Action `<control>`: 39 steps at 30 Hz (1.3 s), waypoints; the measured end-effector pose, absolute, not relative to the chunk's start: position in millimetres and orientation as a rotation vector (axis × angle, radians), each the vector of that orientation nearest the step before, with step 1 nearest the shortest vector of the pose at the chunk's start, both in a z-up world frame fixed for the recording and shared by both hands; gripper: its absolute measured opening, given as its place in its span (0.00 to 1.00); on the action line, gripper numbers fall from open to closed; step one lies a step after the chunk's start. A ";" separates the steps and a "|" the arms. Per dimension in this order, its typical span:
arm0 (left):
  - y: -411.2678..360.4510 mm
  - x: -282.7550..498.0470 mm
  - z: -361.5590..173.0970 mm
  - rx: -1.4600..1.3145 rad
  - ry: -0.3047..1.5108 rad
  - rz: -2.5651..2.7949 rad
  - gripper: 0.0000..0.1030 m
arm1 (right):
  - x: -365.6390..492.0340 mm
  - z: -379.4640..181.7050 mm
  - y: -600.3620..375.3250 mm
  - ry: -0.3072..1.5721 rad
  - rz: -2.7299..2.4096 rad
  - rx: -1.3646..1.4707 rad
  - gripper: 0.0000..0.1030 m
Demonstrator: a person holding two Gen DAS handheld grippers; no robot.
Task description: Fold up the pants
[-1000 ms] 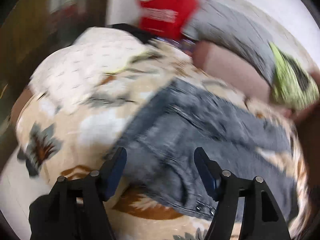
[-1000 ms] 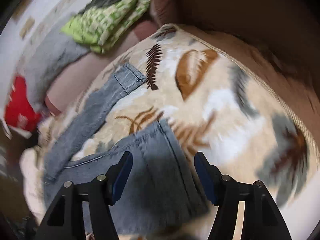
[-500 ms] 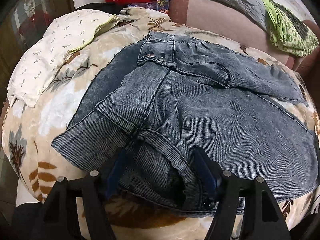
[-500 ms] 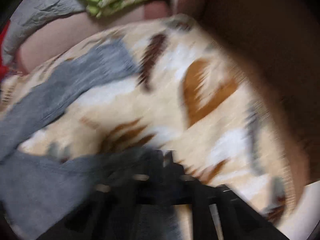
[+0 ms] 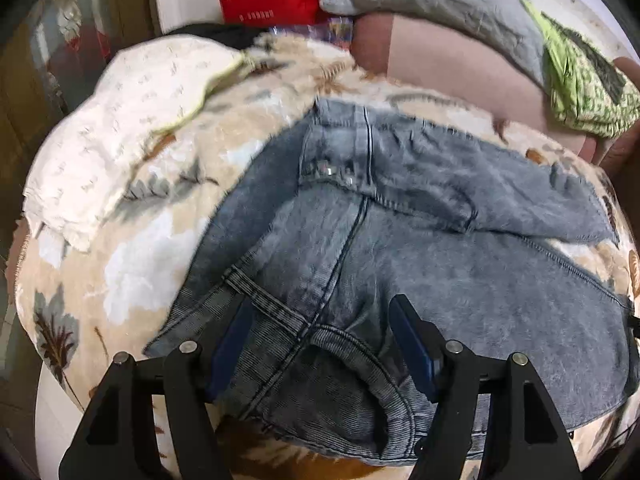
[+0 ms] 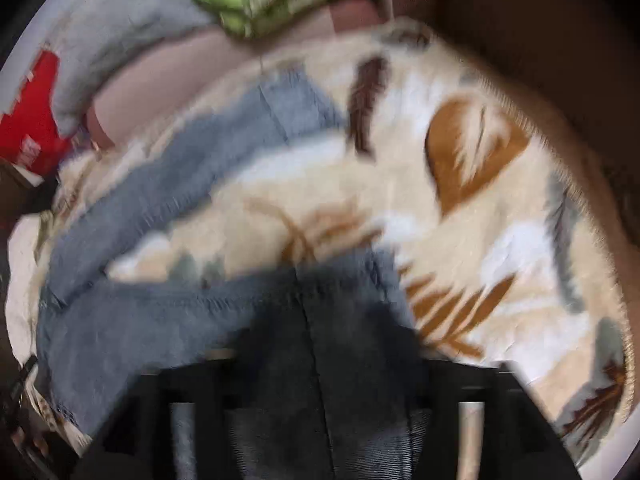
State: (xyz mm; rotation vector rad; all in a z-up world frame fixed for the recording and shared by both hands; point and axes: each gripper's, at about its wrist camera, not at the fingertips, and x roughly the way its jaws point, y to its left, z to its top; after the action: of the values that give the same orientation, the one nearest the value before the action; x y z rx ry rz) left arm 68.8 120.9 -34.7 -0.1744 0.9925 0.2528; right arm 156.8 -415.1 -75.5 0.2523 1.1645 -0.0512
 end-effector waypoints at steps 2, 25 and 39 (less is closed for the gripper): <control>125.9 75.9 -34.8 -0.187 1.027 0.235 0.69 | 157.3 -70.1 -418.0 1.165 -0.099 0.221 0.66; 160.8 219.6 -66.0 -0.214 1.044 0.306 0.76 | 341.9 -57.4 -434.1 1.129 -0.135 0.325 0.20; 157.9 227.4 -41.7 -0.167 1.037 0.309 0.77 | 286.1 -67.6 -445.8 1.183 -0.167 0.272 0.52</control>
State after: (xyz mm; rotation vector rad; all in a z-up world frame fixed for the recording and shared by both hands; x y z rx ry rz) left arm 227.4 157.9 -41.7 -0.1669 1.0369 0.3091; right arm 286.1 -445.8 -67.6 0.2718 1.1827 -0.1668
